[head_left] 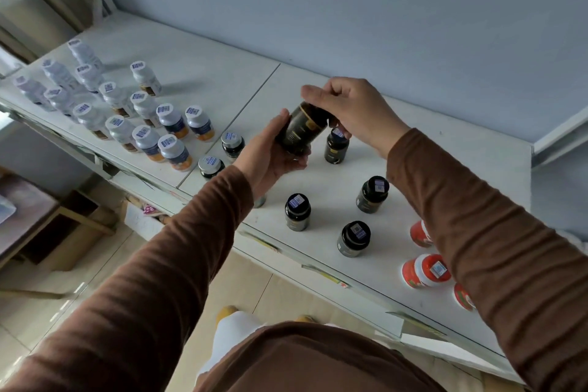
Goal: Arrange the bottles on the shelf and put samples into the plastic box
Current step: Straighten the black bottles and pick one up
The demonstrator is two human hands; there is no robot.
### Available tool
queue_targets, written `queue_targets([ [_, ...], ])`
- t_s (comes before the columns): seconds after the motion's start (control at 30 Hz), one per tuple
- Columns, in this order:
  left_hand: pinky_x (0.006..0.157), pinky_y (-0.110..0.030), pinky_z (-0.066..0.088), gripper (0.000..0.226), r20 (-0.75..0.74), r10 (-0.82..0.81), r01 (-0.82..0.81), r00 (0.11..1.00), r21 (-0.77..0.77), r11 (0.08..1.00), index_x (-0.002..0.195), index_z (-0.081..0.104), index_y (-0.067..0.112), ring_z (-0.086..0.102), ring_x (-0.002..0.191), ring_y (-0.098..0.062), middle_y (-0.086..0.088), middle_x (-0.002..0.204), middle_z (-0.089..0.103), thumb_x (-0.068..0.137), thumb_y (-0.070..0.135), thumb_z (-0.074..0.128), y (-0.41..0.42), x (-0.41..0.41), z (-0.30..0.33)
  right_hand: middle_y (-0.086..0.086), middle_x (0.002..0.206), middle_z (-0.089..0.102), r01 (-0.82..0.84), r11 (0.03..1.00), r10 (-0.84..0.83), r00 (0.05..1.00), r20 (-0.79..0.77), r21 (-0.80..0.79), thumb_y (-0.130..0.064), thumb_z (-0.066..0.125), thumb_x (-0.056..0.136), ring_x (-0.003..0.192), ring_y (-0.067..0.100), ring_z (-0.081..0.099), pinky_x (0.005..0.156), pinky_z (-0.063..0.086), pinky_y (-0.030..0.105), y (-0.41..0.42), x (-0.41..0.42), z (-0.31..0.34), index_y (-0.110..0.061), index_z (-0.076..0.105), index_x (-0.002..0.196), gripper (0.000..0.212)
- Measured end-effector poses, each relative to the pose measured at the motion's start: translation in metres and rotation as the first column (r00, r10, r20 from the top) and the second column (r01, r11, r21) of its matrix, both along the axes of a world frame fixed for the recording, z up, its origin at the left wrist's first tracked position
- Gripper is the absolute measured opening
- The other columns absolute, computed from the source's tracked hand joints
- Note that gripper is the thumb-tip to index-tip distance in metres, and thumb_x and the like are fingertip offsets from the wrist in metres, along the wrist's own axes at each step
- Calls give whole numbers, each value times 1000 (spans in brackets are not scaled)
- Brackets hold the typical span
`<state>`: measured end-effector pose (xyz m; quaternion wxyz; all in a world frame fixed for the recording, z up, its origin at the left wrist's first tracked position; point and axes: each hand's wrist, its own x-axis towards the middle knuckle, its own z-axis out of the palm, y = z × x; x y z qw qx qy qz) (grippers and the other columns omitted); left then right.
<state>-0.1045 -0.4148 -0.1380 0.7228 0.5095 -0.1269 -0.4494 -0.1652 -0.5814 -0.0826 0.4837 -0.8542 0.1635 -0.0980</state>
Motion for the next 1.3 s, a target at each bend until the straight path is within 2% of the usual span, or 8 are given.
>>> queue_targets([
  [0.1,61,-28,45,55,-148,-92,82,985,-73,994,111,59,10,45,57,-17,-9,70,56,97,56,32,-3,0,-1,-6,56,55,-4,1000,4,999,45,8,-70,62,77,56,12,53,59,42,32,8,4,4,-21,64,76,50],
  [0.2,62,-27,45,56,-111,-99,91,989,-73,993,115,60,10,46,60,-17,-11,79,59,98,54,31,1,2,-4,5,67,60,-17,1000,19,998,60,-21,-68,61,80,60,12,53,60,43,35,8,4,2,-23,67,84,46],
  [0.33,78,-31,56,28,202,-27,14,979,64,998,120,58,14,61,90,-24,-15,104,65,100,30,47,6,3,-3,-3,83,67,-72,987,74,997,12,-141,-55,59,88,68,8,59,61,51,32,-4,-1,-7,-30,70,99,30],
  [0.43,81,-30,53,36,619,-89,-146,780,319,936,119,59,23,64,96,-18,-10,110,66,86,26,71,-1,1,-4,-7,108,66,-146,979,146,989,-13,-145,-42,68,87,89,5,62,72,52,19,-10,-8,-13,-27,66,119,35],
  [0.6,81,-34,52,51,814,-121,-333,568,362,871,107,54,24,59,91,-17,1,105,56,67,33,83,-17,1,-24,-7,109,64,-176,957,173,984,-33,-230,-34,77,80,98,10,61,87,47,24,-13,-13,-26,-27,64,120,43],
  [0.8,95,-34,43,63,746,-611,-304,263,666,682,135,46,26,50,114,-21,-1,122,53,78,31,74,-8,13,-30,-2,110,61,-293,875,223,951,-216,-386,-25,73,82,102,20,57,88,45,34,-14,-13,-60,-24,63,120,39],
  [0.93,99,-39,42,58,700,-702,-379,127,689,618,138,45,29,46,121,-22,0,131,51,85,29,67,-3,19,-29,2,119,58,-393,814,258,904,-340,-428,-19,69,84,109,23,55,89,41,32,-10,-12,-83,-22,59,128,45],
  [1.3,98,-39,43,52,718,-688,-416,101,659,627,136,48,28,45,121,-22,1,131,53,87,33,64,-8,24,-28,7,127,52,-474,735,293,867,-403,-485,-22,71,86,118,26,50,89,38,31,2,-12,-104,-21,45,142,61],
])
